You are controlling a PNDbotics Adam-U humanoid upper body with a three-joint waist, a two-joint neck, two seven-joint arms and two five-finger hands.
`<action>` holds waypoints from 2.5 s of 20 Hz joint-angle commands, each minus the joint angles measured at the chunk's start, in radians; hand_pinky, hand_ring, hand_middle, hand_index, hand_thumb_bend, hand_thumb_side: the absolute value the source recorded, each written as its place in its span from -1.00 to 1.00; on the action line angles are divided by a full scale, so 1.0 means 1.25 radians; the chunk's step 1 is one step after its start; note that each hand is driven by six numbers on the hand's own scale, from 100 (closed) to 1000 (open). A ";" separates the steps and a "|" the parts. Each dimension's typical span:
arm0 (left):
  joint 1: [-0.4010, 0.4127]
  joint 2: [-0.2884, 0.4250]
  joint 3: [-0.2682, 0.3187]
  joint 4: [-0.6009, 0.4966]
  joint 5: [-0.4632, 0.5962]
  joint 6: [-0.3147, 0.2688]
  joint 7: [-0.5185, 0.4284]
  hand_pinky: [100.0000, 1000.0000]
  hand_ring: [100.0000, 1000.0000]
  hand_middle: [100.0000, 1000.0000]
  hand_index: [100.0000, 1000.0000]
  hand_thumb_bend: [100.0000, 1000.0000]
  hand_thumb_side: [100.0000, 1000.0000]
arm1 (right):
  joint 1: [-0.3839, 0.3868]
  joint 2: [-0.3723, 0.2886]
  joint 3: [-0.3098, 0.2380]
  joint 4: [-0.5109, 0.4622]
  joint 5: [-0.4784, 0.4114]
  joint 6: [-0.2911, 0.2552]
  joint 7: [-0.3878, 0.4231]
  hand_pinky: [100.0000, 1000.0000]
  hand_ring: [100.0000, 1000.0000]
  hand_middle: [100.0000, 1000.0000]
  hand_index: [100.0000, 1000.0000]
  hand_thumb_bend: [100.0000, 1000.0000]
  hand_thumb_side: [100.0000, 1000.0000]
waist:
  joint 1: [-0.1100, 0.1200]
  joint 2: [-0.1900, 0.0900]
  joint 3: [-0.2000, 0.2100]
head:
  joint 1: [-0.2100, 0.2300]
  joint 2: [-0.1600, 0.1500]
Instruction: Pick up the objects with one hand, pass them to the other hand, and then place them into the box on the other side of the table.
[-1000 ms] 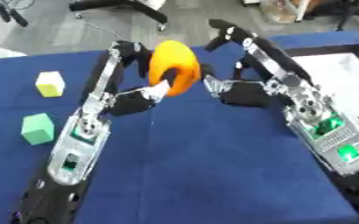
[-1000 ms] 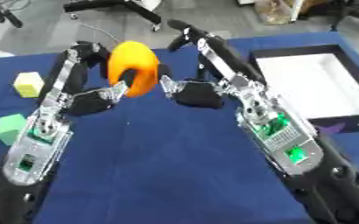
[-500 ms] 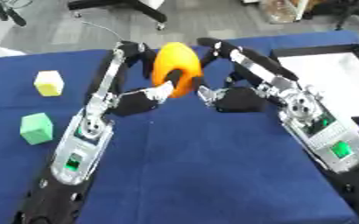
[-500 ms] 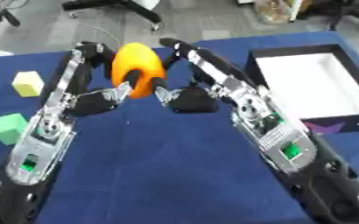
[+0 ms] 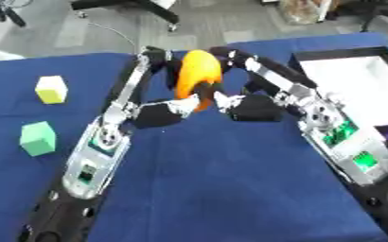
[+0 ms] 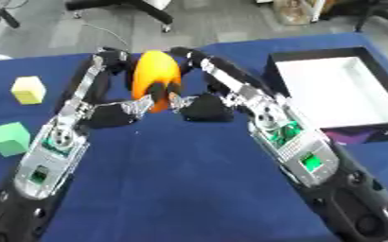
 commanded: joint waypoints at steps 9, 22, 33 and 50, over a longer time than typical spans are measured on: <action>-0.023 0.005 -0.029 -0.021 -0.001 -0.003 -0.024 0.35 -0.30 -0.73 -0.22 -0.50 -0.80 | -0.019 -0.002 -0.004 -0.006 -0.027 -0.015 -0.010 -0.61 0.98 0.11 0.66 -1.00 -0.61 | -0.012 0.006 -0.003 | -0.006 -0.002; -0.020 -0.003 -0.014 0.008 -0.020 -0.003 0.000 0.35 -0.30 -0.73 -0.22 -0.48 -0.82 | -0.014 0.002 -0.005 -0.004 -0.034 -0.038 -0.120 -0.69 0.88 -0.11 -0.14 -1.00 -0.50 | -0.015 0.011 -0.004 | -0.003 -0.002; -0.011 -0.009 0.003 0.055 -0.043 0.004 0.040 0.38 -0.24 -0.60 -0.08 -0.45 -0.77 | -0.001 0.011 -0.015 0.013 -0.029 -0.060 -0.215 -0.72 0.83 -0.19 -0.29 -1.00 -0.52 | -0.016 0.014 -0.010 | 0.000 -0.002; 0.005 -0.020 0.060 0.096 -0.059 0.010 0.158 0.51 0.09 -0.14 0.45 0.20 -0.41 | 0.023 0.022 -0.069 -0.030 0.017 -0.077 -0.259 -0.67 0.80 -0.19 -0.31 -1.00 -0.30 | -0.019 0.015 -0.013 | 0.000 -0.002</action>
